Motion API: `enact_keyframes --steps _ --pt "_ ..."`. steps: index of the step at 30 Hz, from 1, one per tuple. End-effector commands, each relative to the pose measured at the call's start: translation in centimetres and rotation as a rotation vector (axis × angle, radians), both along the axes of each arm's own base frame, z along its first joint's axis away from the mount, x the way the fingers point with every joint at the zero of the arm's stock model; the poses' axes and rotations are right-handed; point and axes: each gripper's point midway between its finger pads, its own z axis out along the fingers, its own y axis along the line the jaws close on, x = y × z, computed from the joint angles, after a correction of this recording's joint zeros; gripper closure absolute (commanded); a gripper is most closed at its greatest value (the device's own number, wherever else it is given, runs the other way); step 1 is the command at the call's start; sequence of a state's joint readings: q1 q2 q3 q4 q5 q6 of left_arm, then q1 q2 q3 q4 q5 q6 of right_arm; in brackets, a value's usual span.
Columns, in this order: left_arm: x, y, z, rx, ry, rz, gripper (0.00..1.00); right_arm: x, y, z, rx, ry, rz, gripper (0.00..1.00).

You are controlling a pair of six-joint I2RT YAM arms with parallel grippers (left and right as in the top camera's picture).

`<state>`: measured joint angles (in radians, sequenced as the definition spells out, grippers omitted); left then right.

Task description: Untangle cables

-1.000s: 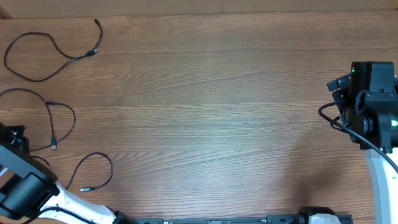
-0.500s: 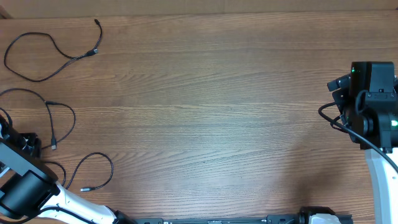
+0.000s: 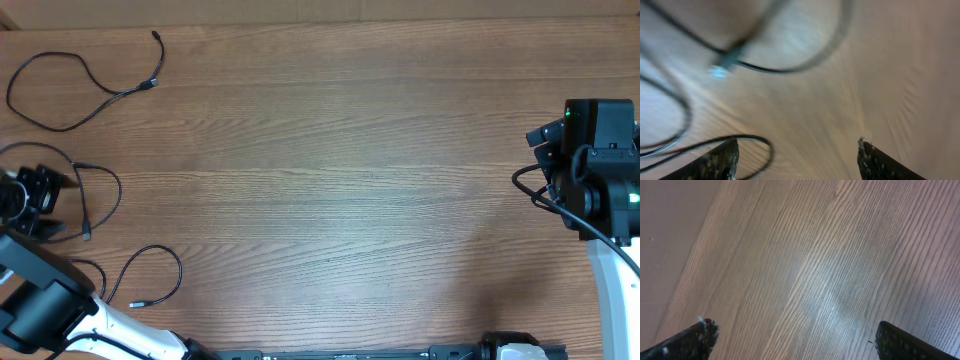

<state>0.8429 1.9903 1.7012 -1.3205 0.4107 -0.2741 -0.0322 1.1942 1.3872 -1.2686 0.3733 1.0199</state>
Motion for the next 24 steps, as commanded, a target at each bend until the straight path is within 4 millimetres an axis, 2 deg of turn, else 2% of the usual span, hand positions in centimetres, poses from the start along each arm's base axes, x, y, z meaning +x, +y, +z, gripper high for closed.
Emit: enact_keyframes --steps 1,5,10,12,15,17,20,21,24 --pt "3.1 -4.0 4.8 0.008 -0.220 -0.206 0.25 0.1 -0.3 0.5 -0.015 -0.014 -0.008 0.00" --pt "4.0 -8.6 6.6 0.049 -0.224 -0.374 0.26 0.1 -0.3 0.5 -0.015 -0.014 -0.008 0.00" --pt "3.8 -14.8 7.7 0.138 -0.145 -0.589 0.26 0.1 -0.3 0.5 -0.015 -0.014 -0.008 0.00" --pt "3.4 -17.7 8.8 0.145 -0.153 -0.660 0.26 0.1 -0.3 0.5 -0.015 -0.014 -0.008 0.00" --pt "2.5 -22.2 11.6 0.187 -0.225 -0.785 0.26 0.1 -0.3 0.5 -0.015 -0.014 -0.008 0.00" --pt "1.3 -24.4 13.6 0.267 -0.262 -0.856 0.23 0.1 -0.3 0.5 -0.015 -0.014 -0.008 0.00" --pt "-1.4 -24.7 15.5 0.450 -0.198 -0.812 0.16 0.1 -0.3 0.5 -0.015 -0.014 -0.008 0.00" --pt "-3.0 -24.9 16.4 0.518 -0.179 -0.780 0.13 0.1 -0.3 0.5 -0.015 -0.014 -0.008 0.00" --pt "-6.0 -27.2 18.3 0.546 -0.241 -0.833 0.11 0.1 -0.3 0.5 -0.015 -0.014 -0.008 0.00"
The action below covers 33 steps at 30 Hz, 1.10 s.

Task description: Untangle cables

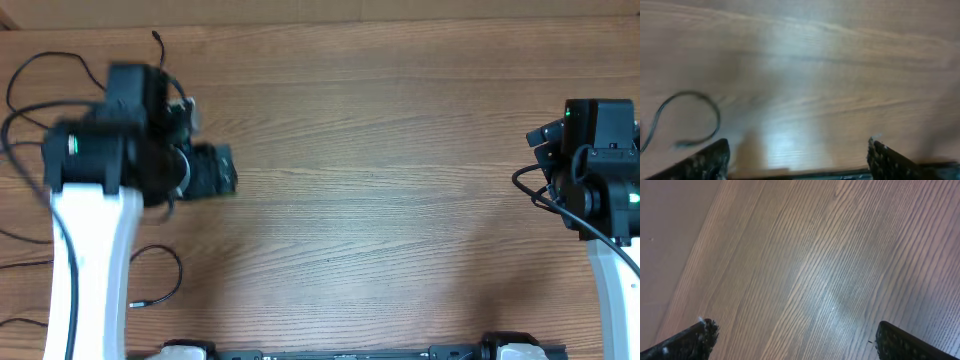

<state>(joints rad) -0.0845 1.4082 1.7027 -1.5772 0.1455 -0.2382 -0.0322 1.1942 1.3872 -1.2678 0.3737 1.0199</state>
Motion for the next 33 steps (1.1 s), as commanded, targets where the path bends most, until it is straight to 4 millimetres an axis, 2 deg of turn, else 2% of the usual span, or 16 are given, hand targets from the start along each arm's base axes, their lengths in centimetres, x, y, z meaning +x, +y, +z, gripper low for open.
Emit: enact_keyframes --steps 1,4,6,8,11,24,29,33 --pt "-3.1 -0.1 2.9 0.102 -0.116 0.060 0.11 0.0 -0.3 0.4 -0.014 -0.013 -0.008 0.00" --pt "-5.7 -2.2 3.7 0.060 -0.161 -0.003 0.05 0.0 -0.3 0.4 -0.014 -0.013 -0.008 0.00" --pt "-7.1 -2.6 3.5 0.058 -0.174 -0.009 0.00 0.0 -0.3 0.4 -0.014 -0.013 -0.008 0.00" --pt "-9.1 -2.6 2.5 0.065 -0.165 -0.016 0.00 0.0 -0.3 0.4 -0.014 -0.013 -0.008 0.00" --pt "-10.4 -2.8 1.3 0.061 -0.139 -0.043 0.01 0.0 -0.3 0.4 -0.014 -0.013 -0.008 0.00" --pt "-10.3 -3.1 0.8 0.065 -0.106 -0.049 0.00 0.0 -0.3 0.4 -0.014 -0.013 -0.008 0.00" --pt "-8.5 -2.7 1.2 0.107 -0.175 -0.031 0.01 0.0 -0.3 0.4 -0.014 -0.013 -0.008 0.00" --pt "-6.2 -3.9 1.7 0.111 -0.288 -0.147 0.01 0.0 -0.3 0.4 -0.015 -0.013 -0.008 0.00"
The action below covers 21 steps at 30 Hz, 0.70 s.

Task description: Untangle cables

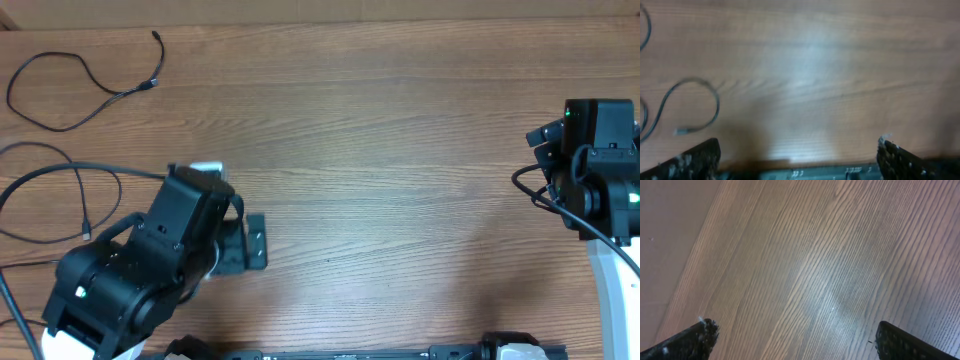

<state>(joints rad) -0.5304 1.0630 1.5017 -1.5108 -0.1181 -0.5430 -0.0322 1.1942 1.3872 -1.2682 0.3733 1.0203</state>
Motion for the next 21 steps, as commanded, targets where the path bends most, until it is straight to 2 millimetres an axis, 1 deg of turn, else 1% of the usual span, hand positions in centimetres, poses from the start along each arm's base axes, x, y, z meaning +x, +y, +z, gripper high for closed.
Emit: enact_keyframes --steps 1,3,5,7,8,10,12,15,18,21 --pt "1.7 -0.6 -0.3 0.060 -0.087 -0.131 0.00 0.1 -0.3 0.5 -0.015 -0.013 -0.008 0.00" --pt "2.7 -1.8 -0.6 0.056 -0.145 -0.227 0.00 0.1 -0.3 0.5 -0.015 -0.013 -0.008 0.00" --pt "3.9 -3.4 -0.9 0.030 -0.255 -0.373 0.01 0.1 -0.3 0.5 -0.015 -0.013 -0.008 0.00" --pt "4.5 -3.9 -1.2 -0.007 -0.341 -0.423 0.01 0.1 -0.3 0.5 -0.015 -0.013 -0.008 0.00" --pt "4.9 -3.6 -1.4 -0.022 -0.382 -0.413 0.00 0.1 -0.3 0.5 -0.015 -0.013 -0.008 0.00" --pt "5.2 -2.1 -2.1 -0.031 -0.442 -0.347 0.00 0.1 -0.3 0.5 -0.015 -0.013 -0.008 0.00" --pt "4.5 0.1 -3.4 -0.029 -0.469 -0.265 0.01 0.1 -0.3 0.5 -0.015 -0.013 -0.008 0.00" --pt "2.7 2.6 -4.8 -0.040 -0.501 -0.158 0.00 0.1 -0.3 0.5 -0.015 -0.013 -0.008 0.00" --pt "1.5 4.0 -5.4 -0.027 -0.556 -0.107 0.00 0.1 -0.3 0.5 -0.015 -0.013 -0.008 0.00" --pt "0.9 4.3 -5.8 0.016 -0.594 -0.137 0.00 0.1 -0.3 0.5 -0.015 -0.013 -0.008 0.00"
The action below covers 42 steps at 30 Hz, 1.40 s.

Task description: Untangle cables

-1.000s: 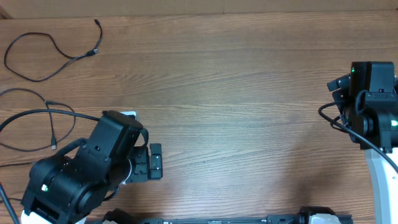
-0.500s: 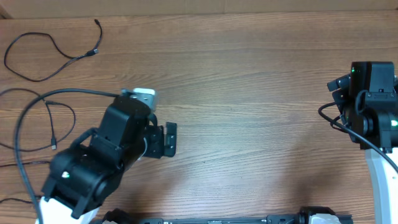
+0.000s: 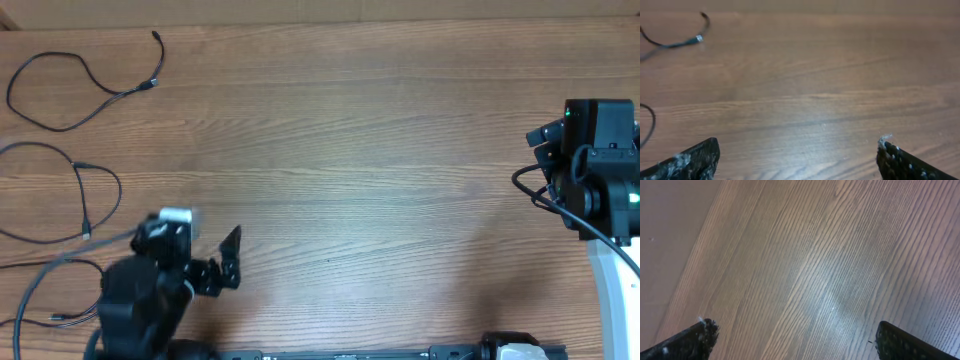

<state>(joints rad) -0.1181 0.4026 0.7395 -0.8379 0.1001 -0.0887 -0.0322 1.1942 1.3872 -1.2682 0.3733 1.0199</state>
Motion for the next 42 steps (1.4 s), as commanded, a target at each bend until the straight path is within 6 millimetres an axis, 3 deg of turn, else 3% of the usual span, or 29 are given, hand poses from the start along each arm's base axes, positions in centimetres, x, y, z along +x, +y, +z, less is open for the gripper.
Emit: enact_keyframes --steps 1,15,31,36,40,42 --pt "-0.3 -0.2 -1.1 0.063 -0.025 -0.055 0.00 0.1 -0.3 0.5 -0.015 -0.013 -0.008 0.00" --pt "2.7 1.3 -5.6 0.064 -0.263 0.019 0.01 0.1 -0.3 0.5 -0.015 -0.013 -0.008 0.00" --pt "4.5 2.2 -5.1 0.026 -0.542 0.079 0.01 0.1 -0.3 0.5 -0.015 -0.013 -0.008 0.00" --pt "4.6 3.3 -6.0 0.012 -0.516 0.148 0.00 0.1 -0.3 0.5 -0.015 -0.013 -0.008 0.00" --pt "4.6 4.4 -8.2 0.008 -0.422 0.223 0.00 0.1 -0.3 0.5 -0.015 -0.013 -0.008 0.00" --pt "4.6 4.5 -8.1 0.006 -0.426 0.226 0.00 0.1 -0.3 0.5 -0.015 -0.013 -0.008 0.00"
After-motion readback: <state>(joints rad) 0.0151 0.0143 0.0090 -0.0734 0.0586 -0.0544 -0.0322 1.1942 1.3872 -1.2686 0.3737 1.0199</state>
